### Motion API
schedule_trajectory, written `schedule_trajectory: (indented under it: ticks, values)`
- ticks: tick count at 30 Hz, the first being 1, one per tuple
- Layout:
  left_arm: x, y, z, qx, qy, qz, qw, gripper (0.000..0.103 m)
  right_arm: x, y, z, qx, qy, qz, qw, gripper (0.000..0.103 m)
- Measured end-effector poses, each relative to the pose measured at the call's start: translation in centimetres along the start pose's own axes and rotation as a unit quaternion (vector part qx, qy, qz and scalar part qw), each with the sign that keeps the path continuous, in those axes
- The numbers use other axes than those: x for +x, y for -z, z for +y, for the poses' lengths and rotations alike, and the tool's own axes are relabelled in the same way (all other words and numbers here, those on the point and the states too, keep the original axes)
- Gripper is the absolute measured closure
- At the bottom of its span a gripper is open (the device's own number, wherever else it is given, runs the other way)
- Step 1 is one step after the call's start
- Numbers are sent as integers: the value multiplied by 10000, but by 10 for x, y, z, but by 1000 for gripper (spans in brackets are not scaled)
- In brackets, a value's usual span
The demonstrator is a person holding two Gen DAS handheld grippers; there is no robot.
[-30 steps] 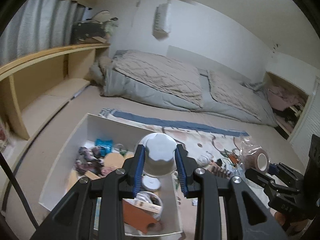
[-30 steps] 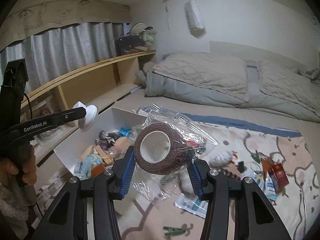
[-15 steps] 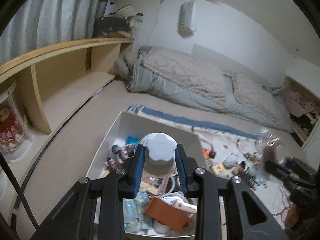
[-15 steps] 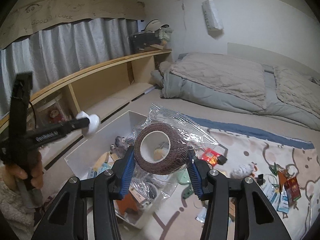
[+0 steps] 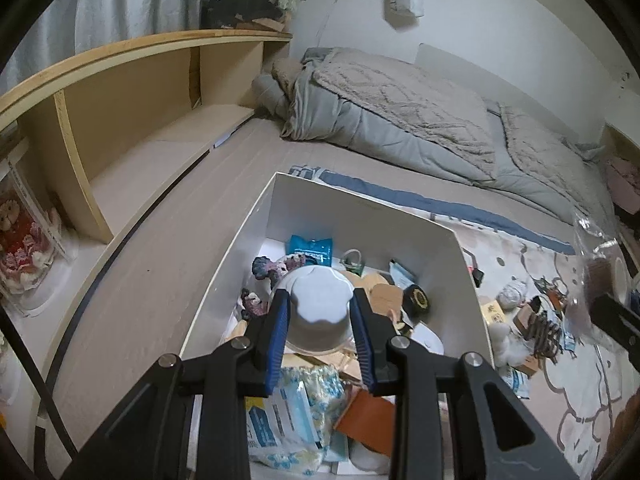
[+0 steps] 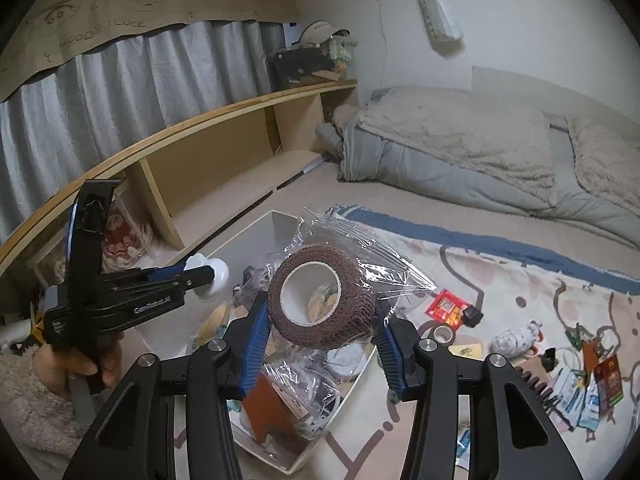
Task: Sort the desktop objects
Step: 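Open the left tool to drop the white cap into the box, then open the right tool to drop the tape roll into the box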
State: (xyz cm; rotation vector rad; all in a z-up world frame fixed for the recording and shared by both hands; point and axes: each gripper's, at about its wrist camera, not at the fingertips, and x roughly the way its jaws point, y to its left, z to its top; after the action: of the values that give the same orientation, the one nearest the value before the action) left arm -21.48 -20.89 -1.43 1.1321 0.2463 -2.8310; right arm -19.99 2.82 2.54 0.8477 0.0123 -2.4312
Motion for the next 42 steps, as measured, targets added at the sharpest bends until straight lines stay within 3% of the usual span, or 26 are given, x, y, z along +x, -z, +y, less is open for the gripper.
schedule_trajectory:
  ticks: [15, 17, 18, 19, 24, 36, 42]
  values:
    - [36, -26, -8, -328, -320, 37, 9989, 72, 20, -11, -1, 7, -128, 182, 9998, 53]
    - [38, -29, -7, -391, -531, 54, 9978, 52, 21, -13, -2, -20, -128, 181, 9998, 53]
    - [37, -30, -5, -446, -620, 16, 9971, 33, 22, -14, -3, -20, -129, 186, 9997, 53]
    - [34, -31, -3, -510, -655, -94, 9965, 30, 24, -16, -4, -21, -138, 197, 9997, 53]
    - [25, -29, 5, -570, -642, -235, 9960, 30, 40, -20, -3, -140, -177, 349, 9991, 53]
    - [28, -24, 4, -409, -578, -150, 9974, 30, 118, -23, -10, 57, -268, 1115, 9934, 53]
    - [34, -23, 6, -580, -544, -78, 9968, 30, 149, -15, -12, -109, -313, 1362, 9901, 53]
